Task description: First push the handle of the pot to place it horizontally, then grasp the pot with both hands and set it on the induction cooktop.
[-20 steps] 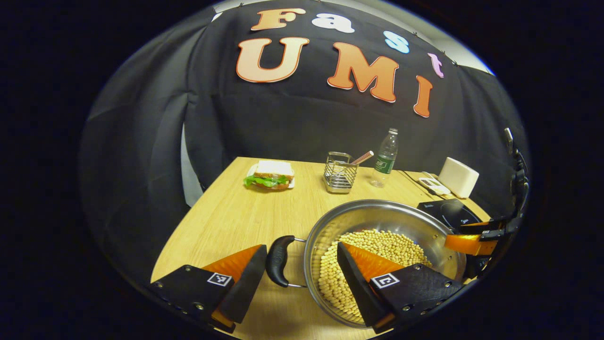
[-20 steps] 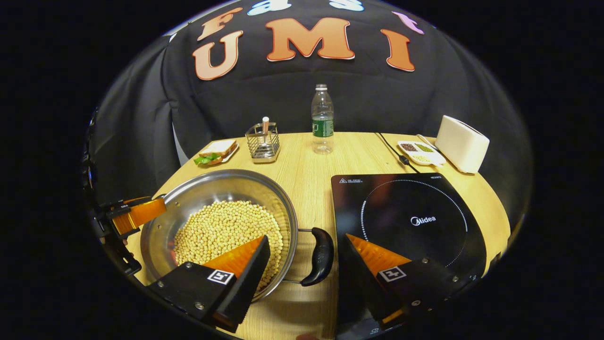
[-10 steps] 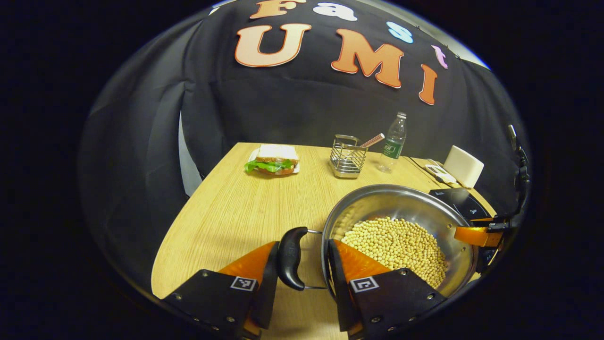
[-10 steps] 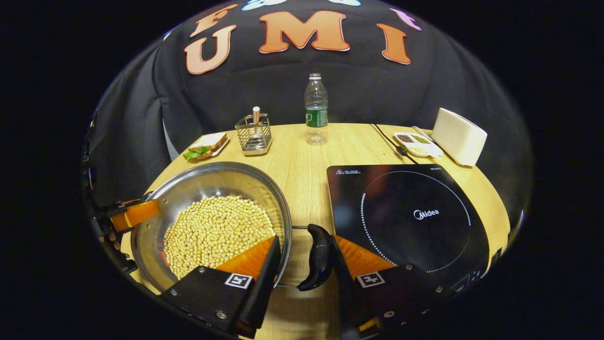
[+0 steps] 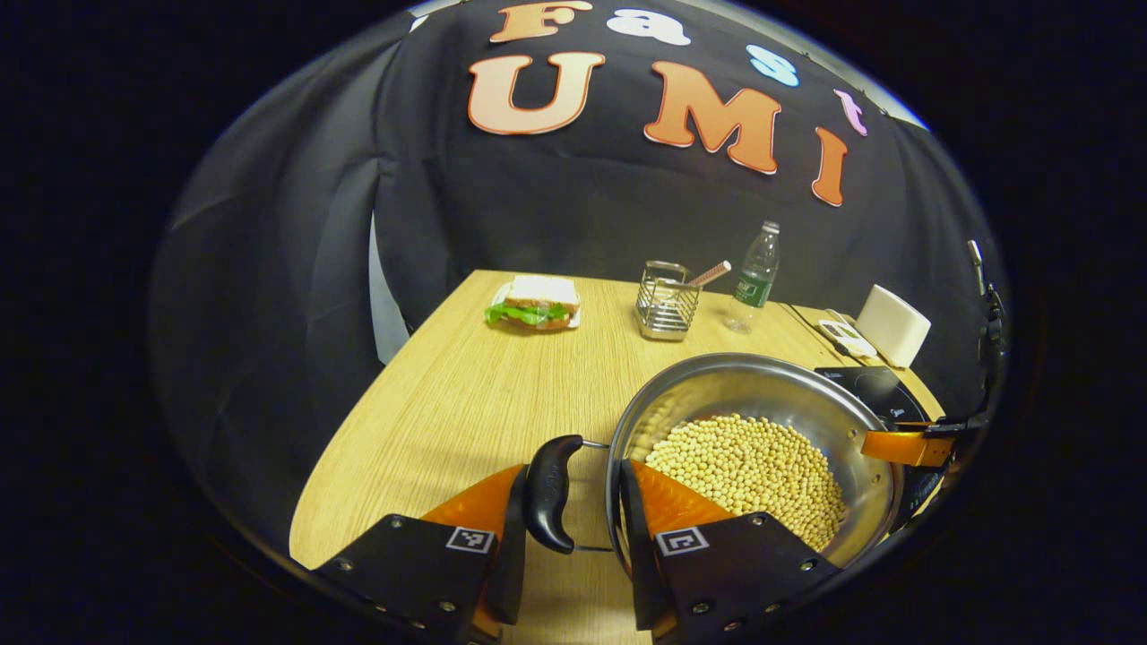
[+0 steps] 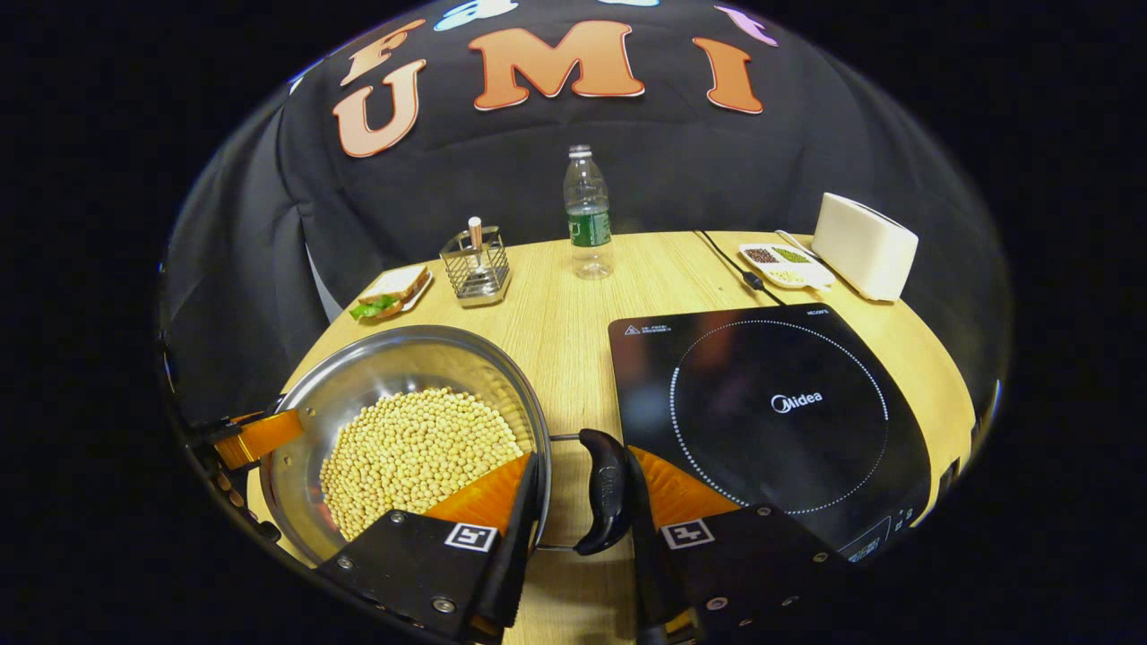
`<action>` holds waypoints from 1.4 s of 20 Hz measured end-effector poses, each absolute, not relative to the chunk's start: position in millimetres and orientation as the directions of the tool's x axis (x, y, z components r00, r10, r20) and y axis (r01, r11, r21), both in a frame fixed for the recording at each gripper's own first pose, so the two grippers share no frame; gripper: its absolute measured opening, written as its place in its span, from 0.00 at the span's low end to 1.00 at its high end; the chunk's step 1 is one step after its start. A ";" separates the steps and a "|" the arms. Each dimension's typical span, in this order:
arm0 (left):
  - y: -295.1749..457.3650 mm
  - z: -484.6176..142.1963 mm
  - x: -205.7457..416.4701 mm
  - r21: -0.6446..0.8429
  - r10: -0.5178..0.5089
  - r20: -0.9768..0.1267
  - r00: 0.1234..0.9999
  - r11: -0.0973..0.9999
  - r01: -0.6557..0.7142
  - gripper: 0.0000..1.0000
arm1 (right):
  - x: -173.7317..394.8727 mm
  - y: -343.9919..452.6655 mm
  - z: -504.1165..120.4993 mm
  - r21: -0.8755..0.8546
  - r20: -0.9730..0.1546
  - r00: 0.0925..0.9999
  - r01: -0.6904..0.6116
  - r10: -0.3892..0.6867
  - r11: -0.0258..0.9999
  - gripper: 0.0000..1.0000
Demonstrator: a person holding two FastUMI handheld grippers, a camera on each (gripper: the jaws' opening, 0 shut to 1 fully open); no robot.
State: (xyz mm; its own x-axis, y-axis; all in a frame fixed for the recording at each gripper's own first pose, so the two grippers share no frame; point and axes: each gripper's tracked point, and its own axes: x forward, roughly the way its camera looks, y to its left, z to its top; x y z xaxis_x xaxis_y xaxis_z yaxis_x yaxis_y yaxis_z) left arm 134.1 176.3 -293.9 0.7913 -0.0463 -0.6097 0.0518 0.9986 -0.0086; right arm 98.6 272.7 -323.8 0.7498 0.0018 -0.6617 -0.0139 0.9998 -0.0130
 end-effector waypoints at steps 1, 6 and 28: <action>176.6 -284.1 130.6 0.012 -0.036 -0.595 0.803 0.998 0.054 0.50 | 98.4 272.1 -318.1 -0.008 -0.657 0.754 -0.021 0.011 1.000 0.52; 176.9 -261.5 118.3 0.041 -0.032 -0.558 0.829 0.997 0.066 0.48 | 91.2 255.7 -286.9 0.017 -0.627 0.778 -0.028 0.033 0.999 0.52; 184.9 -267.1 128.2 0.002 -0.131 -0.539 0.832 0.988 0.156 0.48 | 77.2 90.8 -226.4 0.031 -0.571 0.820 0.077 -0.046 0.997 0.52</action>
